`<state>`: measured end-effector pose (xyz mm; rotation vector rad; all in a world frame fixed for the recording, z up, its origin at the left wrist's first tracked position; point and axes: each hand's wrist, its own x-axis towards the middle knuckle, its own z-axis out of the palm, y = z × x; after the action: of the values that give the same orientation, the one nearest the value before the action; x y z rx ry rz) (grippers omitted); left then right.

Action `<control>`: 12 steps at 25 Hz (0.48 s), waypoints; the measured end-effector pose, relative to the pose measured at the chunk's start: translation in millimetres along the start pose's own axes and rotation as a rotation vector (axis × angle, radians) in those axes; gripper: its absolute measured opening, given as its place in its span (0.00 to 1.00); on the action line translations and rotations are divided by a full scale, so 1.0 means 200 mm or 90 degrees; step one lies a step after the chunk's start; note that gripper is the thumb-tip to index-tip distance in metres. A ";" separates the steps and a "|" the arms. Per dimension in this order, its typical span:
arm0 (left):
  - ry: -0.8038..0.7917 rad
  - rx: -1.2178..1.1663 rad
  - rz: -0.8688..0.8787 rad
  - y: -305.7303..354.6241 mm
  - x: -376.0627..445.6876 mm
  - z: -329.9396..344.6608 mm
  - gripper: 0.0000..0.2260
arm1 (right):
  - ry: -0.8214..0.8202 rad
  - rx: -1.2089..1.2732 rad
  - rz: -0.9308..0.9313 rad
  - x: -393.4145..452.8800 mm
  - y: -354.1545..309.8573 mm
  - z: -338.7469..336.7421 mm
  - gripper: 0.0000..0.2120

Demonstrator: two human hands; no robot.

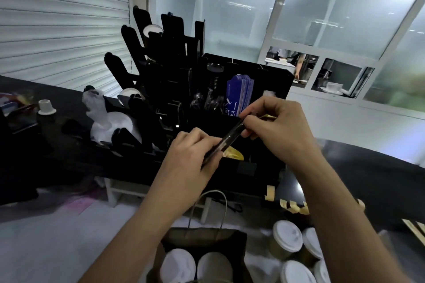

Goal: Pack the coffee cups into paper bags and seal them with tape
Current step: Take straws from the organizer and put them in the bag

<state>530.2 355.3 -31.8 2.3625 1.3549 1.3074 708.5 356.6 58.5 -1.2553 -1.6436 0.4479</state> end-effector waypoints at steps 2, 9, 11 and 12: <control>-0.006 0.004 0.003 0.00 -0.05 0.00 0.14 | -0.002 0.025 0.000 -0.06 0.03 0.01 0.06; -0.027 -0.060 -0.029 0.02 -0.19 0.01 0.08 | -0.049 0.201 0.014 -0.25 0.13 0.04 0.08; -0.036 -0.103 -0.047 0.02 -0.23 0.01 0.08 | -0.075 0.269 0.025 -0.30 0.19 0.03 0.11; -0.041 -0.121 -0.059 0.01 -0.26 0.01 0.08 | -0.087 0.291 0.030 -0.33 0.22 0.03 0.12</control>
<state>522.2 315.8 -63.9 2.1707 1.2454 1.2635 724.3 317.3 -8.5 -0.9358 -1.5120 0.8990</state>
